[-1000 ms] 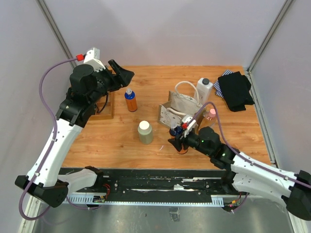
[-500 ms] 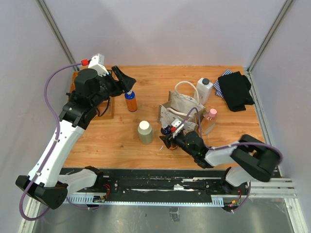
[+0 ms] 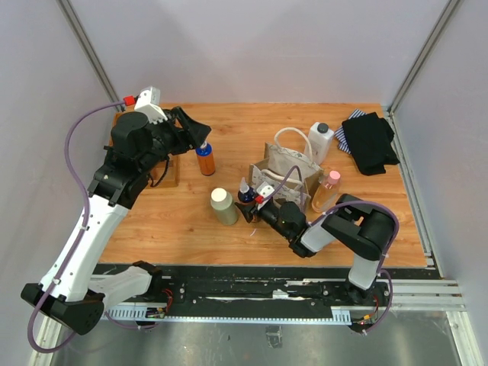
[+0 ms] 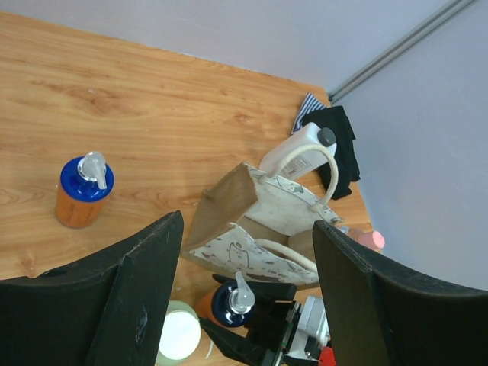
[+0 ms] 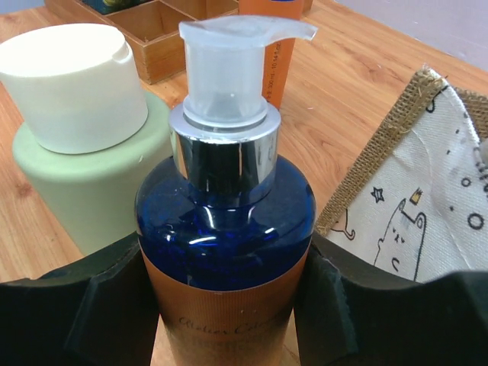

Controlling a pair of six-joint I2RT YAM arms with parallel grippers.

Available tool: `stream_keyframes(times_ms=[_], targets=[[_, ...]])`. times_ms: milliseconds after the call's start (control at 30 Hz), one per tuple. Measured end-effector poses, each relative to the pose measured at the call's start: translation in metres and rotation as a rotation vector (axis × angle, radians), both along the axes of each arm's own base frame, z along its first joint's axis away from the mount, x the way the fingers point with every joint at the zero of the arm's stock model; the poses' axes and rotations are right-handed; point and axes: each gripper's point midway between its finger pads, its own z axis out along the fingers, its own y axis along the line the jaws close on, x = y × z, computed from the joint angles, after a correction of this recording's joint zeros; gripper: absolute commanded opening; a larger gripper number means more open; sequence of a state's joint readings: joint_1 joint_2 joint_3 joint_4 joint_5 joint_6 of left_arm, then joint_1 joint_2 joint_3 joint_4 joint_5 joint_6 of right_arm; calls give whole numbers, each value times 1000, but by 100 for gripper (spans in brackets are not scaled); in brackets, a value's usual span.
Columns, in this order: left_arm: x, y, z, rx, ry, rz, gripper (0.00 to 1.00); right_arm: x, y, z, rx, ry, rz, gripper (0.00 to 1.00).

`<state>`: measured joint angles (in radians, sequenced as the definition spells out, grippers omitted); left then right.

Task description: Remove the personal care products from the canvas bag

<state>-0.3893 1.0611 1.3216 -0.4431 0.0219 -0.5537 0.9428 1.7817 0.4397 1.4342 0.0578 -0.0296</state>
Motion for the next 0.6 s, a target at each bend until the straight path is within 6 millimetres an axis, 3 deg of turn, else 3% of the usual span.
stream_keyframes(times_ms=[133,167,233,600], targets=[[-1,0,1,0,-2,-1,73,1,2,0,-6,-13,5,42],[-1,0,1,0,-2,-1,73,1,1,0,-9,-16,5,55],[-1,0,0,0,-2,-2,73,0,-1,-2,-17,-19,5,97],[-2,-2,0,-2,1,-17,73,-12,-32,7,-1,-50,-58,98]])
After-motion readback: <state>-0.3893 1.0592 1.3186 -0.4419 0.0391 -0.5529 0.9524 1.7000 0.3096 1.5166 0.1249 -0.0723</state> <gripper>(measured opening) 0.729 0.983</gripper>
